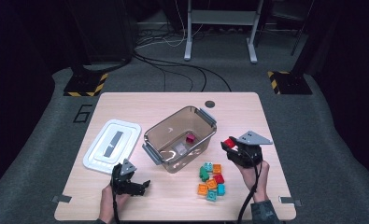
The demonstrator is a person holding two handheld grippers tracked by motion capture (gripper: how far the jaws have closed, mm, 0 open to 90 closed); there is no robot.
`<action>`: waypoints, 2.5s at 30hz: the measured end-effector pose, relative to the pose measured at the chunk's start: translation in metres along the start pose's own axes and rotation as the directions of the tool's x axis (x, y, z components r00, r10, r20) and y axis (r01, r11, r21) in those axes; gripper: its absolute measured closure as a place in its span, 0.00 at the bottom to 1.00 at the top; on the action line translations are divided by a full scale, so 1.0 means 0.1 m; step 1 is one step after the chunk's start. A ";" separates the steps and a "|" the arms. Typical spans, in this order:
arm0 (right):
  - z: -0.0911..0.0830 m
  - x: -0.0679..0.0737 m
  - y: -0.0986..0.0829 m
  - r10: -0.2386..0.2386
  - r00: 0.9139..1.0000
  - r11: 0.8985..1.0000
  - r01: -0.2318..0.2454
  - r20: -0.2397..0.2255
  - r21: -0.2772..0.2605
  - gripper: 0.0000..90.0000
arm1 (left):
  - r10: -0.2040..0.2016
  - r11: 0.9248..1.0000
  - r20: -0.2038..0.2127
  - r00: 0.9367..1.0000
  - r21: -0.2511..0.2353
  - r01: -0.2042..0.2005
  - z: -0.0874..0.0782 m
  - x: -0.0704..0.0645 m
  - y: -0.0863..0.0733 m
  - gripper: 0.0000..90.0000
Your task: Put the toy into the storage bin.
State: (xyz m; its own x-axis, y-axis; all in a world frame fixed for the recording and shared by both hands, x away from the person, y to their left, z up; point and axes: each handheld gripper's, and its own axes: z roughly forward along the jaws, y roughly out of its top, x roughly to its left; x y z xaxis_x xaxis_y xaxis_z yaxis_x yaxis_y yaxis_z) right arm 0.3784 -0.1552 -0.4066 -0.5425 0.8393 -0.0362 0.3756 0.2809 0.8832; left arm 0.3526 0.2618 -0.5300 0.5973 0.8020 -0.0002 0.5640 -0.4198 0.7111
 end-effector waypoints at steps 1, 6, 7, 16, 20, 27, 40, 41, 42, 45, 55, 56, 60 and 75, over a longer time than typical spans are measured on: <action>0.01 0.00 0.06 -0.003 1.000 1.000 0.003 -0.005 -0.003 0.65 | 0.001 1.000 -0.001 1.000 0.001 -0.001 0.00 0.00 0.00 0.01; 0.05 -0.01 0.18 -0.005 1.000 1.000 0.005 -0.014 -0.015 0.65 | 0.001 1.000 0.000 1.000 0.001 -0.001 0.00 0.00 0.00 0.01; 0.05 -0.01 0.20 -0.006 1.000 1.000 0.006 -0.015 -0.018 0.65 | -0.001 1.000 0.000 1.000 0.001 0.001 0.00 0.00 0.00 0.01; 0.15 -0.01 0.39 -0.022 0.999 1.000 0.022 -0.029 -0.022 0.65 | 0.004 1.000 -0.003 1.000 -0.002 -0.004 0.00 0.00 0.00 0.01; 0.19 0.00 0.46 -0.031 0.999 0.999 0.031 -0.034 -0.020 0.65 | 0.000 1.000 -0.002 1.000 -0.004 0.000 0.00 0.00 0.00 0.01; 0.30 0.01 0.62 -0.040 0.998 0.999 0.039 -0.045 -0.023 0.65 | -0.003 1.000 -0.004 1.000 -0.009 0.003 0.00 -0.01 0.00 0.01; 0.55 0.02 0.76 -0.051 0.997 0.999 0.052 -0.058 0.006 0.65 | -0.004 1.000 -0.004 1.000 -0.009 0.004 0.00 -0.01 0.00 0.01; 0.56 0.03 0.77 -0.051 0.997 0.999 0.051 -0.061 0.008 0.65 | -0.004 1.000 -0.004 1.000 -0.009 0.004 0.00 -0.01 0.00 0.01; 0.58 0.04 0.77 -0.057 0.997 0.998 0.057 -0.059 0.006 0.65 | 0.001 1.000 -0.005 1.000 -0.008 -0.001 0.00 0.00 0.00 0.01; 0.62 0.04 0.78 -0.051 0.997 0.999 0.052 -0.062 0.006 0.65 | 0.004 1.000 -0.005 1.000 -0.007 -0.004 0.00 0.00 0.00 0.01; 0.73 0.00 0.76 -0.021 0.997 1.000 0.022 -0.069 0.010 0.65 | 0.002 1.000 -0.006 1.000 -0.009 -0.002 0.00 0.00 0.00 0.01; 0.74 -0.01 0.74 -0.020 0.997 1.000 0.021 -0.070 0.014 0.65 | 0.006 1.000 -0.006 1.000 -0.008 -0.006 0.00 0.00 0.00 0.01; 0.82 -0.01 0.70 -0.008 0.997 0.999 0.011 -0.075 0.035 0.65 | 0.002 1.000 -0.006 1.000 -0.009 -0.002 0.00 0.00 0.00 0.01; 0.88 0.02 0.63 -0.003 0.995 0.999 0.008 -0.100 0.044 0.32 | 0.003 1.000 -0.007 1.000 -0.008 -0.003 0.00 0.00 0.00 0.01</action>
State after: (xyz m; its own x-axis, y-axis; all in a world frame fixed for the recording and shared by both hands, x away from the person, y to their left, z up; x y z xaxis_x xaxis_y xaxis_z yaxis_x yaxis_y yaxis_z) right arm 0.4673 -0.0952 -0.3916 -0.6162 0.7875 0.0079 0.4042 0.3076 0.8614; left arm 0.3527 0.2615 -0.5303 0.5954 0.8034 0.0067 0.5573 -0.4189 0.7169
